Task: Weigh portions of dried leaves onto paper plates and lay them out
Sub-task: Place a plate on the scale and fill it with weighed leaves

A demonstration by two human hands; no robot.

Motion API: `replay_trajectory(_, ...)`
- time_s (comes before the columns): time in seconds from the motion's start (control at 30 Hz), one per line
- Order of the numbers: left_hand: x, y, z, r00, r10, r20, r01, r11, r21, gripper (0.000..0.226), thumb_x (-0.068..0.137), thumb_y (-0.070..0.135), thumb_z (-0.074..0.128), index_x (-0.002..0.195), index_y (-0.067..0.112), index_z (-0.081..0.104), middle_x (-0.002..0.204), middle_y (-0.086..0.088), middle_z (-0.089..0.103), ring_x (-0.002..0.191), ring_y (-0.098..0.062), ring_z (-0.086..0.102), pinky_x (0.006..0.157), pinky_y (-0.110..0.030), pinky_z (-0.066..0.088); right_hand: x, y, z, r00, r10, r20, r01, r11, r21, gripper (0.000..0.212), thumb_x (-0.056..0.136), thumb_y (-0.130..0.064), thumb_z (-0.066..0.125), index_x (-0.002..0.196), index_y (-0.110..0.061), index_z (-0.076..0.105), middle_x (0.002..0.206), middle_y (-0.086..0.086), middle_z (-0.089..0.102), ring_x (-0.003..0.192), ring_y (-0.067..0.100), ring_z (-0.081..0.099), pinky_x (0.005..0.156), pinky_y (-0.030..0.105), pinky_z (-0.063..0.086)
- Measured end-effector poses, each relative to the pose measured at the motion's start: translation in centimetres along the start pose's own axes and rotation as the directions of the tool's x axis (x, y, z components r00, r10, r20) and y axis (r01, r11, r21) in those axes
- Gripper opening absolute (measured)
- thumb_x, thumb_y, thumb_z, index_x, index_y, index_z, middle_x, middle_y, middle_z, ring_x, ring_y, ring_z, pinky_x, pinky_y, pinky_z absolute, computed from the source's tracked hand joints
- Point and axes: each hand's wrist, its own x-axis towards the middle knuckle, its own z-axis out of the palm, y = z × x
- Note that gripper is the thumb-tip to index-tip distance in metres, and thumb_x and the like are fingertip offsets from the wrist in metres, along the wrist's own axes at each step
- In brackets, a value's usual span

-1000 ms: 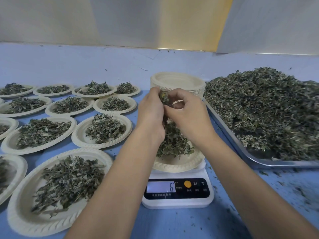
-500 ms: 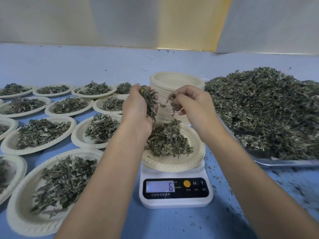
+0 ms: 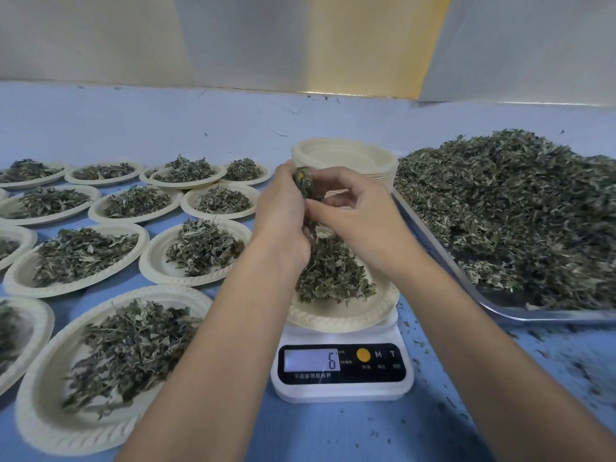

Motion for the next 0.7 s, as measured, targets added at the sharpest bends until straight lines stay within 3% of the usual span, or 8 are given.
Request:
replay_trajectory(0.07, -0.2, -0.3, 0.3, 1.000, 0.030, 0.006, -0.030, 0.999, 0.024, 0.031, 0.095, 0.026, 0.046, 0.071, 0.015, 0.060, 0.059, -0.002, 0.065, 0.051, -0.019, 0.061, 0.056, -0.024, 0.051, -0.1, 0.1, 0.4, 0.999, -0.023, -0.025, 0.022, 0.998, -0.057, 0.031, 0.077, -0.007, 0.073, 0.096, -0.031, 0.065, 0.084, -0.018, 0.066, 0.068, 0.001, 0.060, 0.076, 0.020, 0.053)
replay_trajectory(0.13, -0.3, -0.4, 0.4, 0.999, 0.045, 0.009, -0.045, 0.998, 0.038, 0.029, 0.095, 0.023, 0.046, 0.070, 0.014, 0.059, 0.062, -0.004, 0.063, 0.053, -0.020, 0.060, 0.057, -0.026, 0.050, -0.1, 0.2, 0.6, 0.998, -0.036, -0.057, 0.030, 0.995, -0.092, 0.027, 0.077, -0.006, 0.071, 0.092, -0.028, 0.065, 0.079, -0.020, 0.065, 0.062, -0.003, 0.057, 0.068, 0.015, 0.049)
replay_trajectory(0.27, -0.4, -0.6, 0.6, 0.998, 0.054, 0.041, -0.057, 0.996, 0.065, 0.029, 0.095, 0.024, 0.044, 0.070, 0.017, 0.056, 0.061, 0.000, 0.063, 0.054, -0.014, 0.060, 0.054, -0.023, 0.048, 0.0, 0.5, 0.3, 0.993, -0.018, -0.114, 0.010, 0.997, -0.072, 0.018, 0.077, 0.003, 0.065, 0.087, -0.012, 0.069, 0.074, -0.015, 0.066, 0.062, 0.002, 0.057, 0.066, 0.023, 0.049)
replay_trajectory(0.33, -0.5, -0.6, 0.6, 0.998, 0.060, 0.030, -0.062, 0.995, 0.074, 0.029, 0.096, 0.025, 0.044, 0.071, 0.017, 0.056, 0.062, 0.000, 0.062, 0.055, -0.014, 0.059, 0.056, -0.024, 0.047, 0.1, 0.5, 0.2, 0.993, -0.011, -0.118, 0.003, 0.997, -0.076, 0.016, 0.077, 0.002, 0.065, 0.084, -0.012, 0.069, 0.070, -0.008, 0.065, 0.064, 0.006, 0.057, 0.068, 0.030, 0.050)
replay_trajectory(0.47, 0.0, -0.1, -0.3, 0.997, 0.065, -0.046, -0.063, 0.997, 0.046, 0.029, 0.097, 0.027, 0.044, 0.073, 0.017, 0.056, 0.063, 0.003, 0.058, 0.056, -0.012, 0.053, 0.052, -0.022, 0.043, 0.1, 0.4, -0.1, 0.991, 0.009, -0.133, -0.018, 0.998, -0.064, 0.019, 0.078, -0.006, 0.068, 0.070, -0.023, 0.062, 0.062, -0.013, 0.060, 0.058, 0.001, 0.053, 0.060, 0.018, 0.044)
replay_trajectory(0.6, 0.4, 0.5, -1.2, 0.998, 0.044, -0.042, -0.045, 0.999, -0.009, 0.035, 0.099, 0.031, 0.038, 0.072, 0.016, 0.055, 0.050, 0.006, 0.059, 0.039, -0.008, 0.054, 0.039, -0.014, 0.039, 0.3, 0.1, -0.9, 0.990, 0.049, -0.135, -0.056, 0.997, -0.049, 0.013, 0.077, -0.015, 0.059, 0.065, -0.019, 0.059, 0.066, -0.004, 0.062, 0.062, 0.008, 0.052, 0.063, 0.030, 0.043)
replay_trajectory(0.7, 0.6, 0.7, -1.4, 0.998, 0.033, -0.051, -0.034, 0.999, -0.019, 0.035, 0.099, 0.031, 0.038, 0.073, 0.016, 0.055, 0.051, 0.006, 0.060, 0.042, -0.008, 0.056, 0.038, -0.013, 0.039, 0.2, 0.0, -1.3, 0.989, 0.065, -0.135, -0.065, 0.998, 0.006, 0.020, 0.067, -0.019, 0.047, 0.053, -0.020, 0.061, 0.058, -0.008, 0.060, 0.057, 0.002, 0.050, 0.061, 0.023, 0.038)
